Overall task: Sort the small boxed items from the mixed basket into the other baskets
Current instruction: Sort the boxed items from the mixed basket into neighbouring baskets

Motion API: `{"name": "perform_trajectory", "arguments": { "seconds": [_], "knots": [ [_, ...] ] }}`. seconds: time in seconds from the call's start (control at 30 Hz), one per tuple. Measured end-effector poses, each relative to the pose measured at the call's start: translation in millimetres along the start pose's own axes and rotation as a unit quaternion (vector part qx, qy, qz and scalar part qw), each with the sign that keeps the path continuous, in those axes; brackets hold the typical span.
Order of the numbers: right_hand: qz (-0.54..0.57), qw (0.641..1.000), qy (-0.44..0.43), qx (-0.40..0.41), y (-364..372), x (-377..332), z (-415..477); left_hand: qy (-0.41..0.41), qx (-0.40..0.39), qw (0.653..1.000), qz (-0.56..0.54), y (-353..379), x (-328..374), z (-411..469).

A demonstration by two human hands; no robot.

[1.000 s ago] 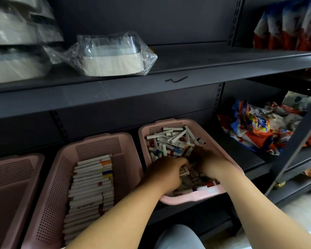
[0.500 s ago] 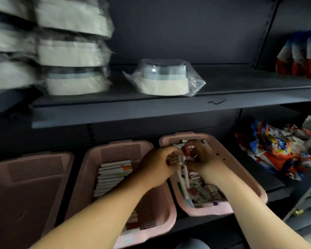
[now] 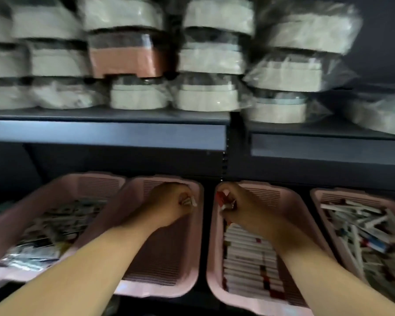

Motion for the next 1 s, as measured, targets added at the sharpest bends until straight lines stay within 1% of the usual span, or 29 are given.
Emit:
{"name": "perform_trajectory", "arguments": {
  "seconds": [0.1, 0.23, 0.37, 0.47, 0.53, 0.6, 0.7, 0.77, 0.83, 0.9, 0.97, 1.0],
  "knots": [
    [-0.027, 0.998, -0.019, -0.048, 31.7, -26.5, 27.1, -0.049, -0.063, 0.995, 0.055, 4.1, -44.7, -8.7],
    [-0.052, 0.996, -0.019, -0.07, 54.1, -42.2, 52.1, -0.076, -0.126, 0.983, 0.106, 15.8, -72.3, -4.7],
    [-0.076, 0.994, -0.017, -0.082, 63.5, -44.8, 64.6, -0.108, -0.132, 0.983, 0.066, 26.7, -87.2, 11.8],
    [-0.09, 0.991, -0.02, -0.094, 68.9, -47.1, 72.5, -0.093, -0.12, 0.987, 0.053, 26.7, -92.7, 19.3],
    [-0.085, 0.992, -0.021, -0.095, 71.0, -47.8, 76.9, -0.098, -0.123, 0.986, 0.055, 27.6, -103.3, 22.6],
    [-0.083, 0.992, -0.022, -0.096, 72.5, -47.3, 79.9, -0.116, -0.17, 0.974, 0.092, 31.1, -112.3, 23.0],
    [-0.093, 0.991, -0.026, -0.097, 73.9, -46.8, 82.5, -0.092, -0.259, 0.954, 0.124, 32.4, -115.0, 21.7],
    [-0.099, 0.99, -0.027, -0.1, 74.7, -45.4, 84.1, -0.086, -0.304, 0.939, 0.139, 31.3, -113.8, 17.6],
    [-0.103, 0.989, -0.029, -0.104, 76.0, -44.5, 84.5, -0.094, -0.297, 0.94, 0.139, 27.8, -116.7, 14.7],
    [-0.108, 0.988, -0.036, -0.103, 76.9, -45.1, 84.0, -0.116, -0.245, 0.958, 0.09, 22.0, -121.3, 12.6],
    [-0.107, 0.988, -0.036, -0.102, 76.9, -44.8, 83.8, -0.161, -0.167, 0.972, -0.032, 15.1, -135.1, 12.3],
    [-0.107, 0.988, -0.035, -0.101, 76.7, -44.4, 83.9, -0.183, -0.127, 0.97, -0.096, 11.6, -141.7, 10.5]
  ]
}}
Point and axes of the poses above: each hand's wrist, its own z-axis towards the middle knuckle, its own y-axis out of the palm, x = y × z, the point moved 7 cm from there along z, towards the middle knuckle, and after that the axes turned 11 degrees about -x, right-handed, at the moved point
